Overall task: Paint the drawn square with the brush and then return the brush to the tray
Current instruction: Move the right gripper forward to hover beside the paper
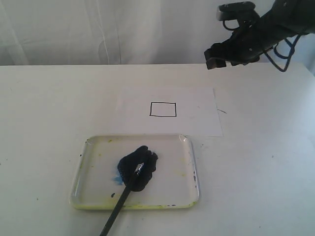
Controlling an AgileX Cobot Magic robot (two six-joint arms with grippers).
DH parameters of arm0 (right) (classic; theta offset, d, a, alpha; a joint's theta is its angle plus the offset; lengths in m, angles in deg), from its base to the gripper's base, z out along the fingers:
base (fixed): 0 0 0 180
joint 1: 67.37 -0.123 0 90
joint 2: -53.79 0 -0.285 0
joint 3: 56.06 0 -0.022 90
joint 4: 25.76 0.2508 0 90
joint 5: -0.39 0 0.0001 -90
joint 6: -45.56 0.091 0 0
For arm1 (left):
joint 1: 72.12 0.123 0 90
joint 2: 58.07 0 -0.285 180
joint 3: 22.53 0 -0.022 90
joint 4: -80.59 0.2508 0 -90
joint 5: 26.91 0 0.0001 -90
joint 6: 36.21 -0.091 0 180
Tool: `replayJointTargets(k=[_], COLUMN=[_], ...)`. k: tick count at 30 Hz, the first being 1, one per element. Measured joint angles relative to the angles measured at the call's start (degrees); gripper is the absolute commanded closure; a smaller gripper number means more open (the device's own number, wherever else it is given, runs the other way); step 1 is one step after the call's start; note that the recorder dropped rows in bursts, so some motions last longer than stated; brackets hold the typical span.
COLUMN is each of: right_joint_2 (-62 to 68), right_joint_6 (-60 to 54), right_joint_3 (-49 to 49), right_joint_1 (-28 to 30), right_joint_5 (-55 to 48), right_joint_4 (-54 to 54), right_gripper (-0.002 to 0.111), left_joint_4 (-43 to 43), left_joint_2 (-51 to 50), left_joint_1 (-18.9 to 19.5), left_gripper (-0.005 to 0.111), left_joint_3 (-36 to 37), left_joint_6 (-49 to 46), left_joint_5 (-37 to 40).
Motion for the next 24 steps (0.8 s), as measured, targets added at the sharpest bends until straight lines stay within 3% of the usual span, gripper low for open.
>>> replayJointTargets(k=[9,24], right_joint_2=[9.55,17.77], right_joint_6=[-7.50,-13.95], right_joint_3=[-7.51,-8.58], right_joint_1=[-2.05,-3.85], right_joint_5=[0.91,8.40], right_joint_4=[1.89,5.10], right_gripper=[0.042,0.042], left_joint_4=[0.00,-0.13], left_joint_2=[0.00,0.00], left_joint_1=[0.00,0.00], left_gripper=[0.107,0.107], left_joint_3=[0.00,0.00], left_joint_6=[0.00,0.00], left_joint_5=[-0.03,-0.03])
